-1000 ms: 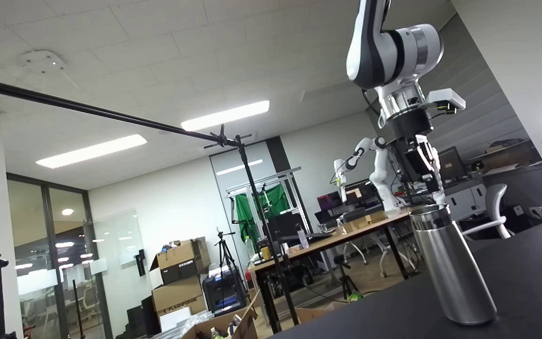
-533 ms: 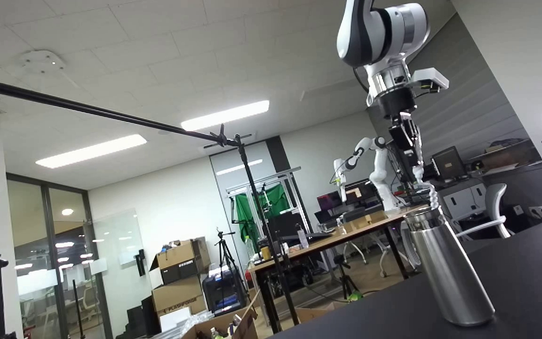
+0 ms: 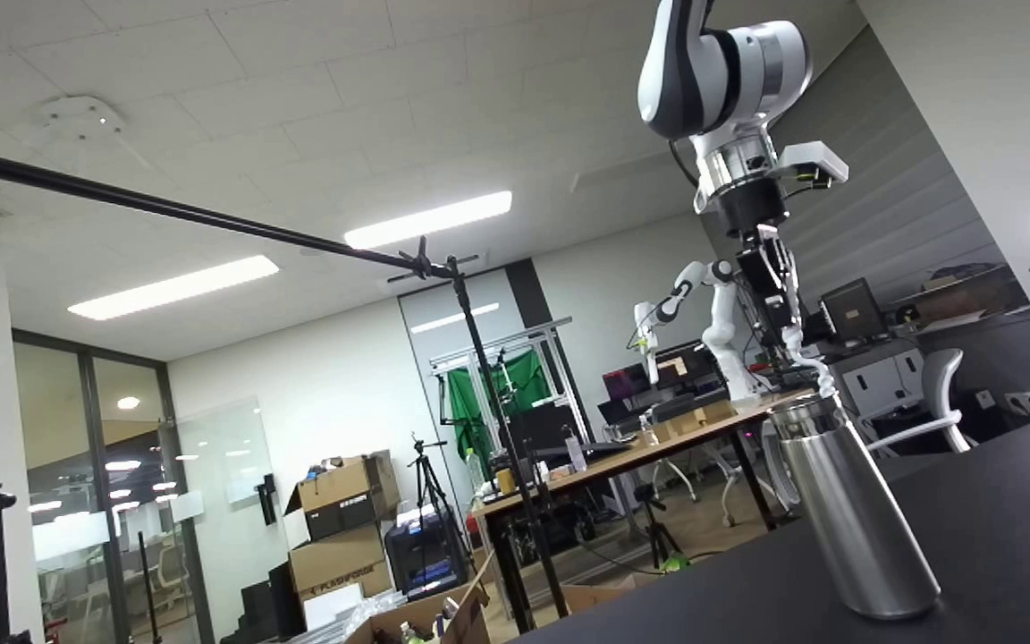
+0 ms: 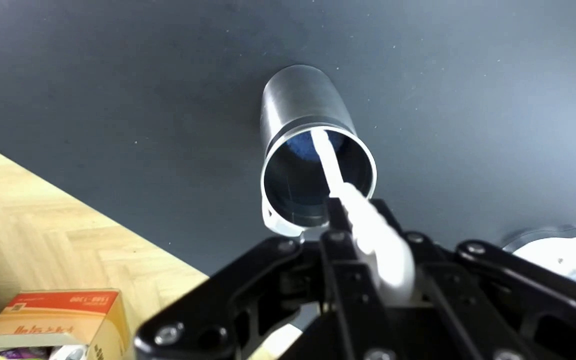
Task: Pick up the white rod, move it within the silver cup and put the white rod on the table.
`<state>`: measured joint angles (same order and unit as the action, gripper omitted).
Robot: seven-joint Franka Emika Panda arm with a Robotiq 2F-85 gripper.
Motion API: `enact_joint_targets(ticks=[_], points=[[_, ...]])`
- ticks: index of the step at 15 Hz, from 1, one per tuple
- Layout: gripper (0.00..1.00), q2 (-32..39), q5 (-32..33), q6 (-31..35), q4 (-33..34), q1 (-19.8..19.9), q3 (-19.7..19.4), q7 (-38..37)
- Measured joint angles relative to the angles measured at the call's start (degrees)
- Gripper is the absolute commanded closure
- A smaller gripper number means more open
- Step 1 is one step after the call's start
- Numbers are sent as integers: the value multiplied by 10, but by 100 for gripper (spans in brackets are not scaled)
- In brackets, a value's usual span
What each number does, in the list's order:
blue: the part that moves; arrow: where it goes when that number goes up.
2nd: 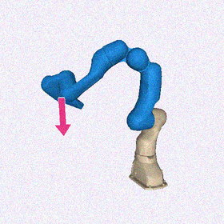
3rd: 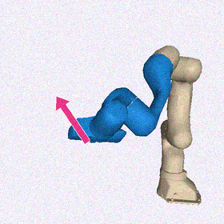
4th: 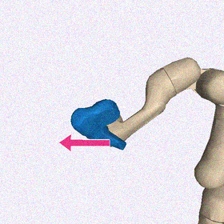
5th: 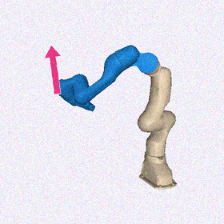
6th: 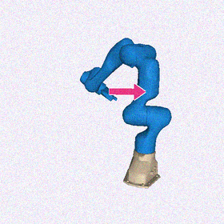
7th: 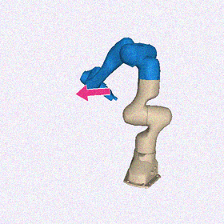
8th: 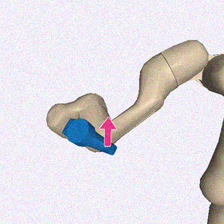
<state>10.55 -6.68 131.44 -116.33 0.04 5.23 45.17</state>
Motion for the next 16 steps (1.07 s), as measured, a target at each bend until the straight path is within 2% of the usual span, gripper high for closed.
enact_joint_targets(ticks=[7,10,16], points=[[96,55,-1,39,-5,-3,19,12],[96,49,3,39,-3,-3,20,13],[96,-7,65,25,11,-2,16,13]])
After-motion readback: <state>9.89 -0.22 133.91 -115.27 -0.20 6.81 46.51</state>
